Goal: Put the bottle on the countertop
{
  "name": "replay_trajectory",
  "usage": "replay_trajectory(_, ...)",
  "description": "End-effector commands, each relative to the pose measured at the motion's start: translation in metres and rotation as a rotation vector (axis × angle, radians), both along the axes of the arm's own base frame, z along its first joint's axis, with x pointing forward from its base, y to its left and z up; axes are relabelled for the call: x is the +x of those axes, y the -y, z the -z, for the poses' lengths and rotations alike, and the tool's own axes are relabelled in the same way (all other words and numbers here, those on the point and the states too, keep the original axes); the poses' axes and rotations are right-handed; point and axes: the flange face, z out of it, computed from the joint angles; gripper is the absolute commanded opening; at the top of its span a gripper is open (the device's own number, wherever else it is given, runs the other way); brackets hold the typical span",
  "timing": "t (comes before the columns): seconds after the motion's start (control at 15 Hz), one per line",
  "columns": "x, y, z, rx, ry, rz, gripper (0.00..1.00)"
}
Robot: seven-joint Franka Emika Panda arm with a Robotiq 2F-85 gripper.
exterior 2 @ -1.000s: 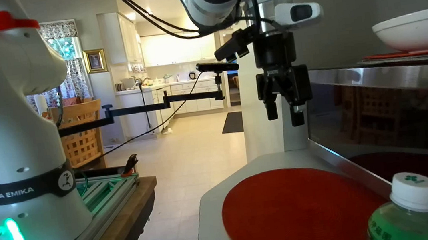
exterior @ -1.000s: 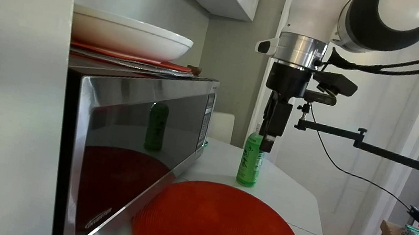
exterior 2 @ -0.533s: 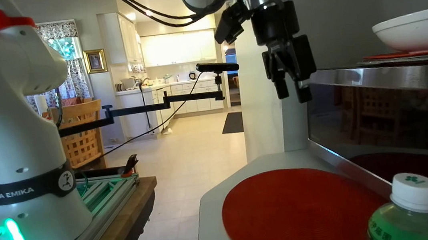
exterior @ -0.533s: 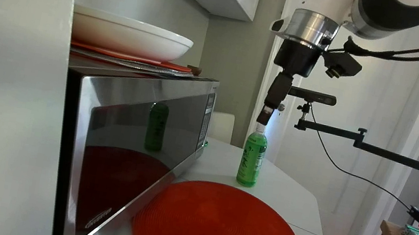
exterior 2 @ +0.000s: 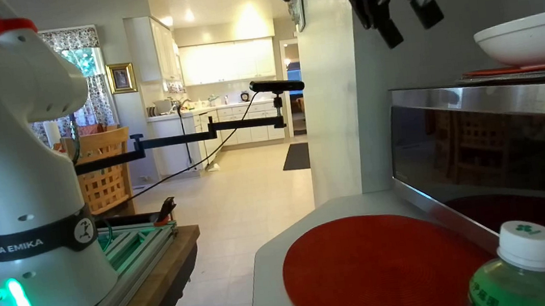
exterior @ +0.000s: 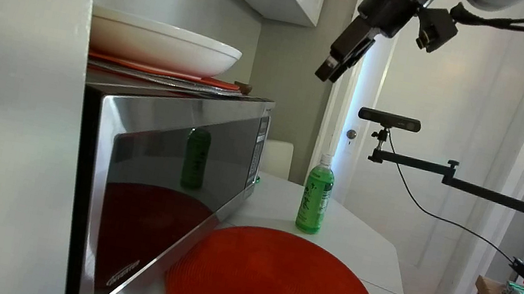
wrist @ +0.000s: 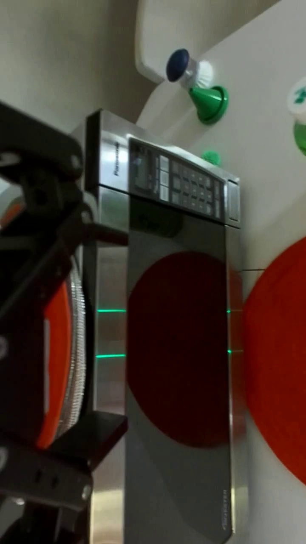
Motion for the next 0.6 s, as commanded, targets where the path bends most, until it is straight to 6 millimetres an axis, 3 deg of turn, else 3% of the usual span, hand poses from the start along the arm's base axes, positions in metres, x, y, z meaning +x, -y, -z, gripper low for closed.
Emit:
replay_trajectory(0.0, 0.009, 0.006, -0.039, -0.023, 0.065, 0.015, 1.0)
replay_trajectory(0.33, 0.033, 0.008, -0.108, -0.026, 0.132, 0.006, 1.0)
replay_trajectory(0.53, 0.055, 0.005, -0.138, -0.041, 0.152, -0.012, 1.0)
